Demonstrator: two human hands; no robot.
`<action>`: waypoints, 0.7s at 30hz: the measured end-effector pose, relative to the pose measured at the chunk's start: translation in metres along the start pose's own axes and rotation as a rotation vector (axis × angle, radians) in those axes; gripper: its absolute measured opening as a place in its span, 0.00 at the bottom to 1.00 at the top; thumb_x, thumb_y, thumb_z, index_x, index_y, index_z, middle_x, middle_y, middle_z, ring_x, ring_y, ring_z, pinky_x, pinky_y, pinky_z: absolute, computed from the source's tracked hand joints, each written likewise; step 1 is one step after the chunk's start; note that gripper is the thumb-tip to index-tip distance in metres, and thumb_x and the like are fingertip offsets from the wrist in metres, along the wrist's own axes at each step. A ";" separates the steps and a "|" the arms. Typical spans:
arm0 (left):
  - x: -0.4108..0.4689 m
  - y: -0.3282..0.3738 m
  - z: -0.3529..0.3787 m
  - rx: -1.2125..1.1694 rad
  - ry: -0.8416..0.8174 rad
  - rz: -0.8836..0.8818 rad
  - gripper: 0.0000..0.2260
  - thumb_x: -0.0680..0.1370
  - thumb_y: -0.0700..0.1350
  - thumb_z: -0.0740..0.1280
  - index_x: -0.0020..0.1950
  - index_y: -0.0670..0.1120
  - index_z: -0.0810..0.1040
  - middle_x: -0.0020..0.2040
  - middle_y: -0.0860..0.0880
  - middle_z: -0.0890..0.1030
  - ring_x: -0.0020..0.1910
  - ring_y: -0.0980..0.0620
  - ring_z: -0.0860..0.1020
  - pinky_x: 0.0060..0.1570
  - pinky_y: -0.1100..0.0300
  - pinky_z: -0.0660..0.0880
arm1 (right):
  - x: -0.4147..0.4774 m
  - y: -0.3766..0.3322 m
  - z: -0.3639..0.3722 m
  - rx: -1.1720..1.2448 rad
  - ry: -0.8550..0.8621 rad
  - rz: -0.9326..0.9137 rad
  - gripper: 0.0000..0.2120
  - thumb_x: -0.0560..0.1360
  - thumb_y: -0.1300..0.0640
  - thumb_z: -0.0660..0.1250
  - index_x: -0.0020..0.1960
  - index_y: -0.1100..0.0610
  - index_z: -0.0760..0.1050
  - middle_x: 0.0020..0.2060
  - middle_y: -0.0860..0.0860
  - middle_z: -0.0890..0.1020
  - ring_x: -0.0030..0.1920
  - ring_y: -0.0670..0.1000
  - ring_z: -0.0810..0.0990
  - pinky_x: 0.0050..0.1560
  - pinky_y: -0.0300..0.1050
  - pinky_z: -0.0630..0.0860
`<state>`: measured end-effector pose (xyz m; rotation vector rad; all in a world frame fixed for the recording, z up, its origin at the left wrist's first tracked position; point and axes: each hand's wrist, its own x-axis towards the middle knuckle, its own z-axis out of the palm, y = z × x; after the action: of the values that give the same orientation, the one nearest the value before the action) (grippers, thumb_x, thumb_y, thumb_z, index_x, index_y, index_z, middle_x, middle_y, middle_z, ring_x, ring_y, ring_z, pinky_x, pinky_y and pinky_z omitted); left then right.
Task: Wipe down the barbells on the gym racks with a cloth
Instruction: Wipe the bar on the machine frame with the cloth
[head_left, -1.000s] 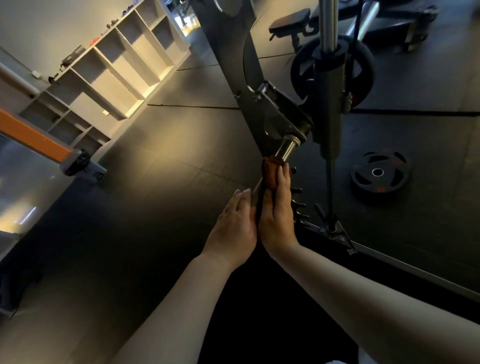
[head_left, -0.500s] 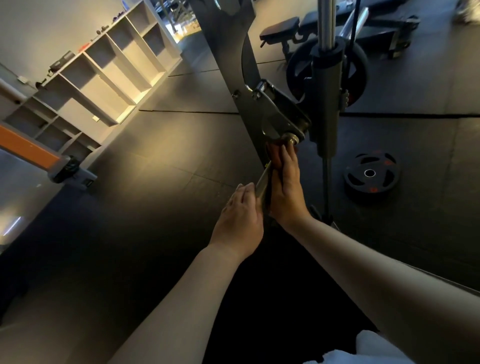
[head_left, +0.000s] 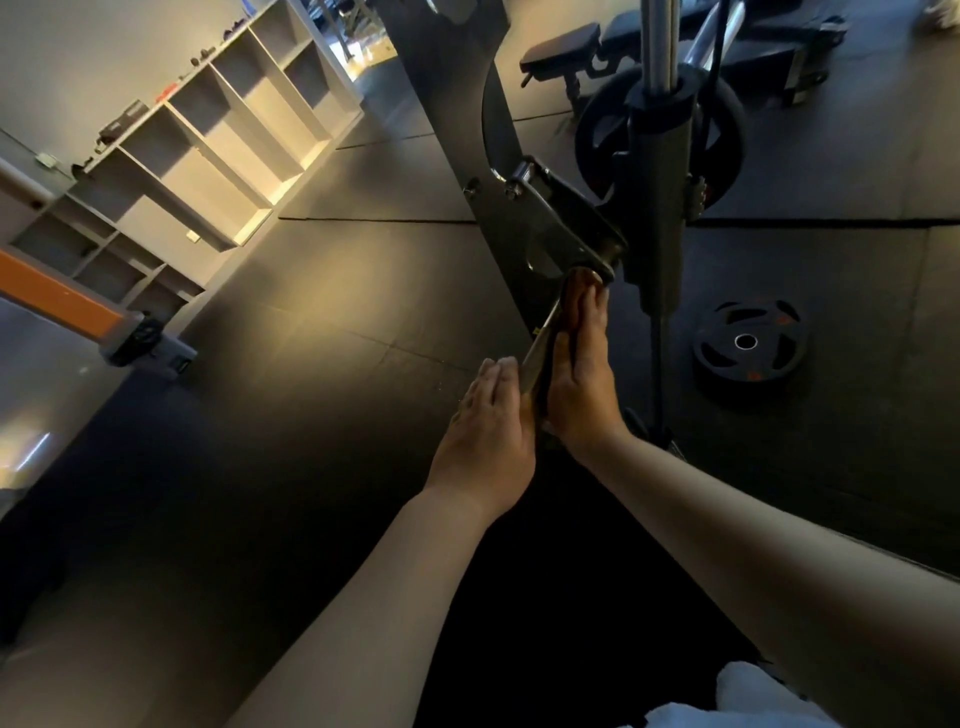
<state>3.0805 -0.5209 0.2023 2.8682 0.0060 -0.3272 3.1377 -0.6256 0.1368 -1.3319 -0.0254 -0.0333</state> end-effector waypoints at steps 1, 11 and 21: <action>0.000 0.000 0.001 -0.007 0.006 -0.003 0.25 0.87 0.51 0.50 0.83 0.48 0.49 0.83 0.49 0.52 0.81 0.55 0.48 0.76 0.59 0.47 | -0.007 0.004 0.001 -0.011 -0.015 -0.015 0.31 0.87 0.60 0.54 0.83 0.46 0.42 0.83 0.44 0.41 0.76 0.32 0.42 0.65 0.16 0.47; -0.002 0.000 0.004 0.062 0.052 0.001 0.25 0.86 0.51 0.50 0.83 0.48 0.50 0.83 0.48 0.53 0.81 0.54 0.49 0.73 0.61 0.47 | 0.000 -0.003 -0.005 -0.031 -0.023 0.046 0.32 0.87 0.60 0.55 0.84 0.47 0.43 0.83 0.45 0.42 0.82 0.44 0.43 0.79 0.39 0.47; -0.016 0.000 0.004 0.100 0.078 -0.004 0.26 0.86 0.50 0.51 0.83 0.48 0.48 0.83 0.48 0.53 0.81 0.53 0.50 0.75 0.60 0.50 | -0.002 -0.002 -0.006 -0.096 -0.036 0.038 0.31 0.87 0.58 0.54 0.83 0.45 0.42 0.83 0.44 0.42 0.81 0.43 0.45 0.81 0.44 0.50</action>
<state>3.0640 -0.5217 0.2016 2.9786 0.0101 -0.2227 3.1351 -0.6317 0.1375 -1.4287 -0.0288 0.0219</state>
